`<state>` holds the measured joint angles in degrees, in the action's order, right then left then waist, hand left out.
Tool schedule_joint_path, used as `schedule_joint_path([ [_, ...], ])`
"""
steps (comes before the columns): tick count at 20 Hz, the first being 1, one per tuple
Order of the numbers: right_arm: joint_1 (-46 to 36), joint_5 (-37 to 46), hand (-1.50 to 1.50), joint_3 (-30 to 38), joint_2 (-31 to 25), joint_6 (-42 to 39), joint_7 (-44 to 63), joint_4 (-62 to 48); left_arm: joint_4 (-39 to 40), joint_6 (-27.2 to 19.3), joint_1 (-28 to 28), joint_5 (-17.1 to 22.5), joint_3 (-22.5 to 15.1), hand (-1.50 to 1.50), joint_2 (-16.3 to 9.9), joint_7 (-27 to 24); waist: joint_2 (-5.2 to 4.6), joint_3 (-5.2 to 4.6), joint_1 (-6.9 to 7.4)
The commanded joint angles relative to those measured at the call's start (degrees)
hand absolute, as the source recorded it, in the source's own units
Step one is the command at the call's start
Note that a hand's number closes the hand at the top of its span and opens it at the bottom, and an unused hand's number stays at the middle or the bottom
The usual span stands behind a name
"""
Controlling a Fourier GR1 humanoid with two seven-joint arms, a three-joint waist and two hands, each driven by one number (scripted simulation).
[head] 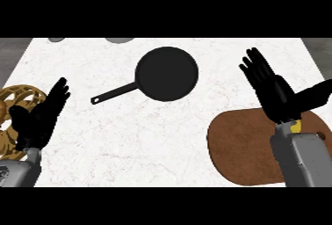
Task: Pick the lemon from the cutting board and place it in the pan
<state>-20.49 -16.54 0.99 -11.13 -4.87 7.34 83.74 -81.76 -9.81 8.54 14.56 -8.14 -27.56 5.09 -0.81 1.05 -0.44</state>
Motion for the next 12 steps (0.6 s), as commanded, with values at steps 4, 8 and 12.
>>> schedule_joint_path([
  [4,0.15,2.93,-1.5,16.63,-7.55,14.36,-1.8,-3.94,-1.1,-2.54,-3.34,-5.68,-1.85,0.0,-1.33,-1.11,0.75,-1.01,-0.42],
  [8,10.34,14.93,-1.5,21.48,-13.45,28.9,3.76,-12.05,-1.22,-2.52,-6.34,-5.2,-1.38,0.0,-2.21,-0.46,-0.12,-1.41,-2.73],
  [12,17.04,15.89,-1.5,24.37,-8.81,39.4,9.9,-7.06,-1.27,-3.53,-9.47,-6.58,-2.89,0.0,-0.86,-1.29,1.35,-1.32,-2.23],
])
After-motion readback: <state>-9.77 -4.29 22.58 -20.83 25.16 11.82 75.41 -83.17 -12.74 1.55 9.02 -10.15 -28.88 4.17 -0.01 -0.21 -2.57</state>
